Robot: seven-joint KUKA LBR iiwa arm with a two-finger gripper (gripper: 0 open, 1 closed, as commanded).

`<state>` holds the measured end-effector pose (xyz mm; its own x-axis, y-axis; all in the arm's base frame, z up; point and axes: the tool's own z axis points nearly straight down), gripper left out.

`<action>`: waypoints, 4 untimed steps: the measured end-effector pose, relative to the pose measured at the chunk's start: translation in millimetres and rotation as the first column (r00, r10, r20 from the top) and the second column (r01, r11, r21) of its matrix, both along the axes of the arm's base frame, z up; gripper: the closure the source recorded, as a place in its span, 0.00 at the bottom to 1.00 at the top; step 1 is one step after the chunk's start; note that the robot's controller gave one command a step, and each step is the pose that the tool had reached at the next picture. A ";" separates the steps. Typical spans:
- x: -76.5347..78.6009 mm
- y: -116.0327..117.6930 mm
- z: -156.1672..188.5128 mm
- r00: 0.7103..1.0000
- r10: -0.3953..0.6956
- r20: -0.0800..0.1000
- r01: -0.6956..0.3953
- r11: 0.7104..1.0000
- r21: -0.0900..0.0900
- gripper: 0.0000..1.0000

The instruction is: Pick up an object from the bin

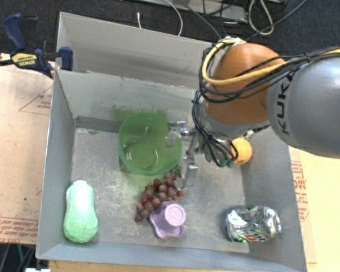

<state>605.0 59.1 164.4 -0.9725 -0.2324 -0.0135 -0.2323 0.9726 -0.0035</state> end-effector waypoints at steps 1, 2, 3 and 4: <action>-0.3 13.4 -37.5 1.000 -0.006 -0.001 0.006 1.000 0.002 0.00; 3.8 3.5 -59.2 0.999 -0.034 0.006 0.034 0.999 0.003 0.00; 17.8 26.5 -80.1 0.979 0.204 0.007 -0.204 0.979 0.000 0.00; 20.1 28.1 -83.3 0.987 0.163 0.006 -0.163 0.987 0.002 0.00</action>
Offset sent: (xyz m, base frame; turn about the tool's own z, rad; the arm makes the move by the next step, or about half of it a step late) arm 0.0034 0.0029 -0.0581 0.0351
